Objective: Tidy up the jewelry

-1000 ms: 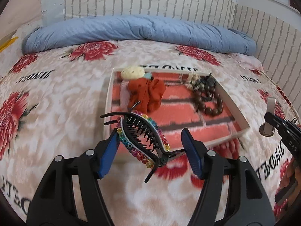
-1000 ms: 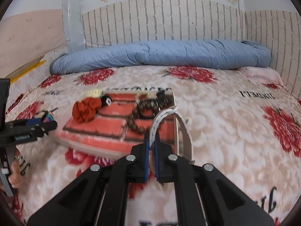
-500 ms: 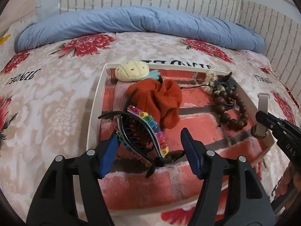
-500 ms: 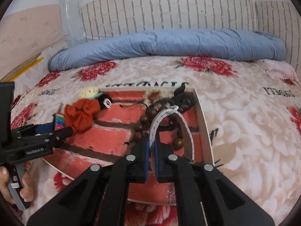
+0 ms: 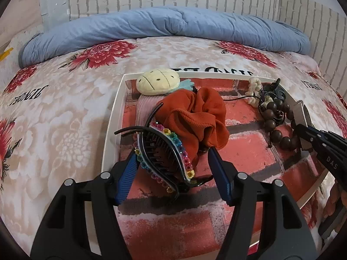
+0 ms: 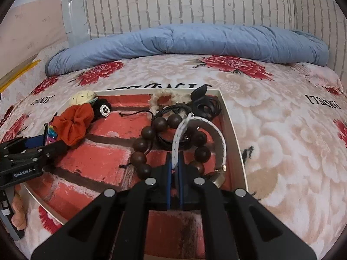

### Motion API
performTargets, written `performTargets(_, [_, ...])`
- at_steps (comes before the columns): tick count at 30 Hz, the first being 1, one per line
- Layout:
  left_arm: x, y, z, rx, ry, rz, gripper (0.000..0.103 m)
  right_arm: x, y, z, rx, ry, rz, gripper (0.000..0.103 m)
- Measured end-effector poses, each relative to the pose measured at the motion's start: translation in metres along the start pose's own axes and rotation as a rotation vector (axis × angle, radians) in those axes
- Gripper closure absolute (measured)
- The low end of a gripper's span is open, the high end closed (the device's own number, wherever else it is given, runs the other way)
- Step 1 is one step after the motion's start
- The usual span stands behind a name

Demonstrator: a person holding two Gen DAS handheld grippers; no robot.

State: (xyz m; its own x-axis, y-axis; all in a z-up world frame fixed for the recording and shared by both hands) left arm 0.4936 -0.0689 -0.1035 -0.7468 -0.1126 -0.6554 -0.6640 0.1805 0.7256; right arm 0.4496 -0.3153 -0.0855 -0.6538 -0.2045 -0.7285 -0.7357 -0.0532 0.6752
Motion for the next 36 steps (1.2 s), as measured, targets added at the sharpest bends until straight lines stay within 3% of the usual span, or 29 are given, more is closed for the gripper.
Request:
performTargets(5, [0.001, 0.007, 0.001, 0.009, 0.004, 0.0, 0.038, 0.002, 0.006, -0.003, -0.015, -0.008, -0.004, 0.094])
performTargets(7, [0.002, 0.013, 0.002, 0.022, 0.006, 0.003, 0.027, 0.004, 0.01, -0.005, -0.025, -0.015, -0.002, 0.091])
performTargets(8, [0.002, 0.015, 0.003, 0.032, 0.007, 0.009, 0.024, 0.005, 0.013, -0.007, -0.03, -0.019, -0.004, 0.085])
performTargets(10, [0.004, 0.026, 0.004, 0.055, 0.01, 0.013, 0.019, 0.007, 0.021, -0.011, -0.039, -0.035, -0.019, 0.055])
performTargets(14, [0.009, 0.046, 0.013, 0.089, 0.036, 0.021, 0.016, 0.011, 0.038, -0.017, -0.044, -0.057, -0.034, 0.052])
performTargets(18, [0.017, 0.071, 0.026, 0.072, 0.045, -0.026, 0.006, 0.016, 0.061, -0.019, -0.014, -0.057, -0.073, 0.032])
performTargets(28, [0.053, 0.142, 0.044, -0.008, 0.018, -0.157, 0.005, 0.041, 0.121, 0.004, 0.025, -0.05, -0.133, 0.009])
performTargets(32, [0.072, 0.172, 0.04, -0.041, 0.001, -0.219, 0.005, 0.055, 0.148, 0.016, 0.032, -0.065, -0.155, 0.007])
performTargets(36, [0.097, 0.2, 0.039, -0.019, 0.022, -0.25, 0.005, 0.075, 0.176, 0.027, 0.052, -0.083, -0.174, 0.004])
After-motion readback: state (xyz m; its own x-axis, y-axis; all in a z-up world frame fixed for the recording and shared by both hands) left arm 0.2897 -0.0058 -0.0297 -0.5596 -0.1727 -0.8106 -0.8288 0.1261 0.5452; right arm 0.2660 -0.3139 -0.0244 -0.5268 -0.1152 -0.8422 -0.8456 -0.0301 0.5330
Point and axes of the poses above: each gripper's, at about its wrist camera, not at the fingertips, and y roughly against the way its jaws point, z to its left, x to its underside, the point moved 4 cm from there along -y, roughly the way its jaws point, and after that the axes turned 15 degrees about y, right-handed, at the moved point
